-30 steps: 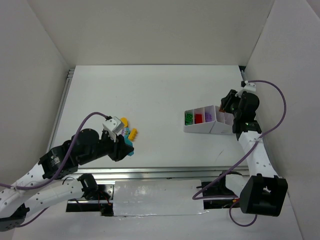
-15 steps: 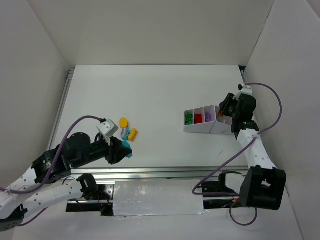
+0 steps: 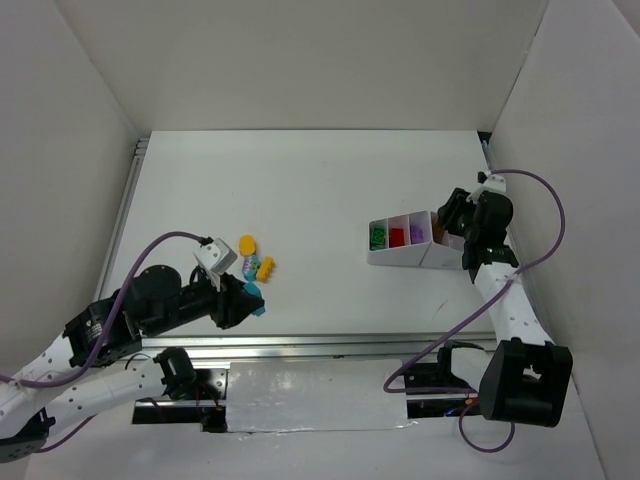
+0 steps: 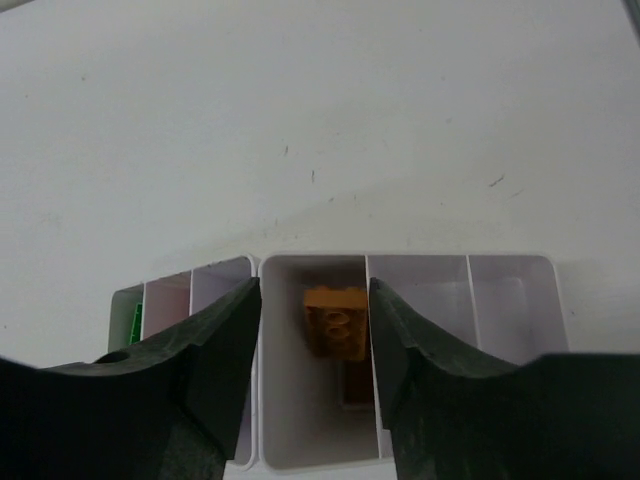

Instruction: Sort the legos into containers by color

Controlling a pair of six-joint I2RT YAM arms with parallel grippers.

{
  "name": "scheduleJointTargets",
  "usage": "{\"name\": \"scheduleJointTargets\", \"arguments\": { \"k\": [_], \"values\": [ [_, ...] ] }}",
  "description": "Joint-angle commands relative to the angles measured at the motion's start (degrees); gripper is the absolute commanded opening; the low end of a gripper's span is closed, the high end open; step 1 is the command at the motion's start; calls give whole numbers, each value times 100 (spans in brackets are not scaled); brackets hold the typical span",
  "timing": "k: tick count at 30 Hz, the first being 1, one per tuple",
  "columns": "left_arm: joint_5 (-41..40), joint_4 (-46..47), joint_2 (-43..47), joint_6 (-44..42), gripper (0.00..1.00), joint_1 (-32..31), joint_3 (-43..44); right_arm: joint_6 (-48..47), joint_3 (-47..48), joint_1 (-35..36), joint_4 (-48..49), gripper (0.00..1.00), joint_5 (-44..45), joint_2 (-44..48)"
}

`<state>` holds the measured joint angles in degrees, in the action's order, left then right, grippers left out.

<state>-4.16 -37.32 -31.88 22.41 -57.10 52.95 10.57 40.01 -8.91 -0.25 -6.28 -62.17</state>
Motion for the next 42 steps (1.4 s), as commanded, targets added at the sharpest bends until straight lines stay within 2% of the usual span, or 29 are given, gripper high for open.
{"name": "scheduleJointTargets", "arguments": {
  "k": [1,3,5,8,11,12,14,15,16,18,19,21,26,31,35,38,41,42],
  "values": [
    [21,243,15,-114,0,-29,14,7,68,-41,175,56,13,144],
    [30,234,-2,-114,0,-29,14,15,77,-32,166,59,-4,144],
    [30,243,-11,-114,0,-29,22,24,86,-41,131,72,-57,153],
    [-23,278,-20,-45,0,-29,66,103,209,-32,69,72,-284,415],
    [-180,453,-125,209,0,-12,364,436,297,-23,78,72,-1713,951],
    [-233,523,-247,280,0,-12,470,785,253,11,182,72,-2728,1083],
    [-234,822,-397,518,0,-3,830,1566,-9,300,866,72,-3778,1374],
    [-182,927,-572,588,0,-11,953,1789,-106,502,1139,74,-4541,1557],
    [-94,1033,-687,650,0,-12,1093,2008,-194,1174,1368,81,-4679,1663],
    [143,1262,-1021,799,0,-3,1480,2169,-344,1985,1607,92,-4480,2067],
    [231,1323,-1135,869,0,-3,1690,2221,-414,2825,1764,99,-4287,2217],
    [512,1578,-1433,914,0,6,1824,2405,-590,3445,2001,100,-3848,2550],
    [1136,2342,-1865,1160,0,24,1860,3364,-934,4500,3425,100,-3784,2588],
    [1769,2694,-2191,1230,0,15,1807,3233,-609,5091,3470,98,-3556,2254],
    [2270,2888,-2472,1265,0,15,1798,2917,-398,5311,3340,91,-3266,2069],
    [2613,3099,-2507,1266,0,24,1710,2731,-353,5312,3180,84,-3125,2147],
    [2894,3318,-2499,1230,0,24,1605,2793,-353,5320,3294,69,-3177,2200],
    [2912,3354,-2490,1230,0,15,1578,2854,-371,5312,3425,60,-3229,2201]
  ]
}}
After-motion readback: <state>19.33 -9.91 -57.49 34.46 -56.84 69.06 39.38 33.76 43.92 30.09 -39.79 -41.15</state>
